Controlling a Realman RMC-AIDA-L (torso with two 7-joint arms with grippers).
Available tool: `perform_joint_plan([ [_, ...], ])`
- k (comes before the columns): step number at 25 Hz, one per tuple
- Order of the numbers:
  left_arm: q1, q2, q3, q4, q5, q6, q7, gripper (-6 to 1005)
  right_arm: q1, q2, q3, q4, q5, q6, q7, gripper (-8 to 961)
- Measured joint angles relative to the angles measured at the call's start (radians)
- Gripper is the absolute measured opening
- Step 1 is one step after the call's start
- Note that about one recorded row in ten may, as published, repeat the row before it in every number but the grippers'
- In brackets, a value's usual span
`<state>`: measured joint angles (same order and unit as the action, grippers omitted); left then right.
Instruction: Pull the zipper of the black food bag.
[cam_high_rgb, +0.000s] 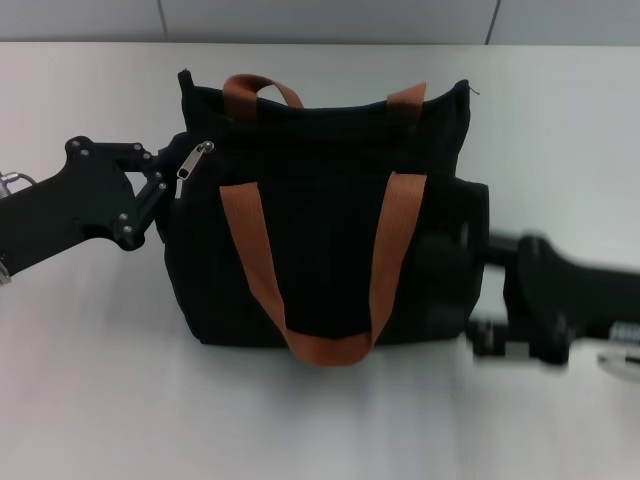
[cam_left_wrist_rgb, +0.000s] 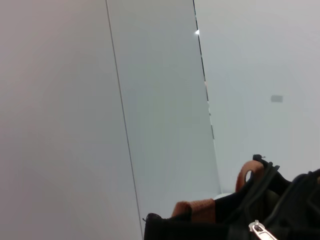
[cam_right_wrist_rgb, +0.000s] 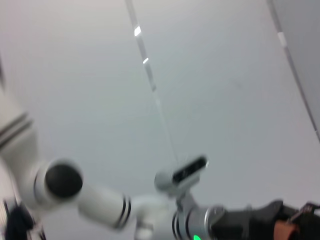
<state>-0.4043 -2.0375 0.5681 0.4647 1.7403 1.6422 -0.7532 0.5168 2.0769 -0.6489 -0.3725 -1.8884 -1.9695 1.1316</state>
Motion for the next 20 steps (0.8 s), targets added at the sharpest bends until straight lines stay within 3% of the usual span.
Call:
perform_joint_plan([
  [2, 0.000, -0.005, -0.007, 0.000, -0.003, 0.000, 0.001, 111, 0.029, 0.000, 0.000, -0.034, 0.044, -0.001, 0.162, 742],
  [9, 0.003, -0.010, -0.014, 0.003, -0.011, 0.014, 0.004, 30, 0.188, -0.005, -0.023, -0.155, 0.076, 0.072, 0.690, 742],
  [20, 0.006, -0.013, -0.017, 0.011, -0.024, 0.057, 0.015, 31, 0.374, -0.025, -0.206, -0.218, 0.060, 0.229, 1.077, 741],
])
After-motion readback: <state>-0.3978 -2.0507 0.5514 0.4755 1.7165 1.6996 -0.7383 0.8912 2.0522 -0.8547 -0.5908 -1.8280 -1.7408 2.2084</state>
